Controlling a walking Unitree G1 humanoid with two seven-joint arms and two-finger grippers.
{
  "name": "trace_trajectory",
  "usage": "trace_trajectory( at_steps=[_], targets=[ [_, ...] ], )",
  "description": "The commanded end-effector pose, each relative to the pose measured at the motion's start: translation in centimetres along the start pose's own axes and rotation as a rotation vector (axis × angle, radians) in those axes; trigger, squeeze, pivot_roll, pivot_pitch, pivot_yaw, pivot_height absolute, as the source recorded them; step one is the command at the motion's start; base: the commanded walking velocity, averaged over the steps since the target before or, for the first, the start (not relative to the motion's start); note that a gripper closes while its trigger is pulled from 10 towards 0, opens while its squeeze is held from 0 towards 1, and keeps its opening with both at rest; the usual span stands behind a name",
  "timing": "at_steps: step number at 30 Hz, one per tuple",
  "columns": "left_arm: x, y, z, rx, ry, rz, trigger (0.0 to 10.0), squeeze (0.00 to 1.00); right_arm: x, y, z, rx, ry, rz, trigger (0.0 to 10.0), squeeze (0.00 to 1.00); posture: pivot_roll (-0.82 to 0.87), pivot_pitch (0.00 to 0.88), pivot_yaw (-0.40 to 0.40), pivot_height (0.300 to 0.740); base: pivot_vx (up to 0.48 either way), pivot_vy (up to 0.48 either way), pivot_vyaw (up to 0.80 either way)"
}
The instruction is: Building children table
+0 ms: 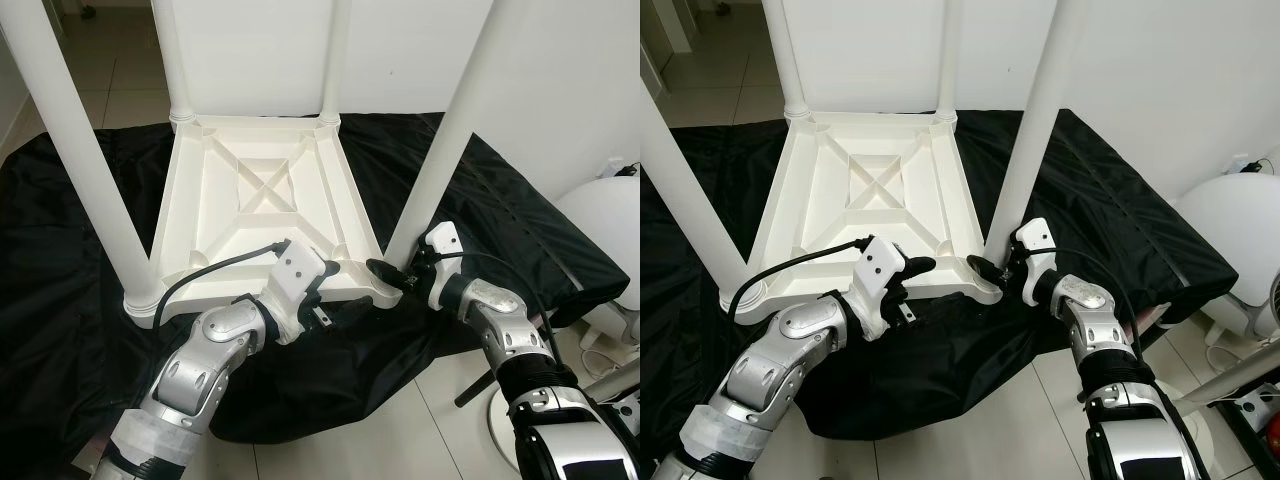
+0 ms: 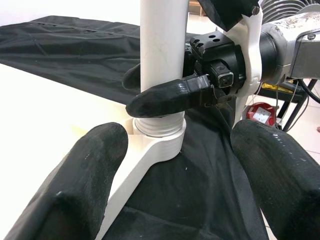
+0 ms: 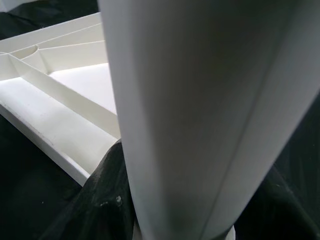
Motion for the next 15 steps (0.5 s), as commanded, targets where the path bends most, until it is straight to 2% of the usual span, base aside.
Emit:
trace_trajectory(
  at_steps=[1, 2, 7, 8, 10, 15],
  targets=[
    [0.18, 0.06, 0.12, -0.001, 0.001, 0.012, 10.0, 0.0, 0.31, 0.13, -0.83, 0.033, -0.002, 0.021, 3.8, 0.0, -0.02, 0.016, -0.041, 0.74, 0.0, 0.0, 0.0],
    [0.19, 0.01, 0.14, -0.003, 0.002, 0.012, 10.0, 0.0, 0.25, 0.14, -0.89, 0.032, -0.003, 0.019, 0.0, 0.0, -0.03, 0.014, -0.045, 0.74, 0.0, 0.0, 0.0],
    [0.11, -0.06, 0.11, -0.003, 0.002, 0.01, 10.0, 0.0, 0.16, 0.22, -0.96, 0.024, -0.007, 0.009, 0.0, 0.0, -0.03, 0.017, -0.045, 0.74, 0.0, 0.0, 0.0],
    [0.16, -0.03, 0.1, -0.002, 0.002, 0.011, 10.0, 0.0, 0.14, 0.27, -1.02, 0.021, -0.02, -0.002, 9.6, 0.0, -0.03, 0.018, -0.046, 0.74, 0.0, 0.0, 0.0],
    [0.21, 0.02, 0.1, -0.001, 0.003, 0.012, 10.0, 0.0, 0.08, 0.31, -1.0, 0.016, -0.019, -0.021, 10.0, 0.0, -0.03, 0.021, -0.046, 0.74, 0.0, 0.0, 0.0],
    [0.21, 0.14, 0.1, -0.002, 0.004, 0.015, 10.0, 0.0, -0.13, 0.37, -0.99, 0.011, -0.015, -0.074, 10.0, 0.0, -0.03, 0.023, -0.047, 0.74, 0.0, 0.0, 0.0]
  ],
)
Point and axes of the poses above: a point about 5 cm out from each wrist's last joint towards the gripper, its own y axis pointing back from the gripper into the wrist, its own z axis along the axis of the wrist's last joint, x = y × z, the point moved 3 cm from there along -y, pointing out of the wrist towards the gripper, and after that the axes turned 5 degrees about y, right-handed, at the moved point
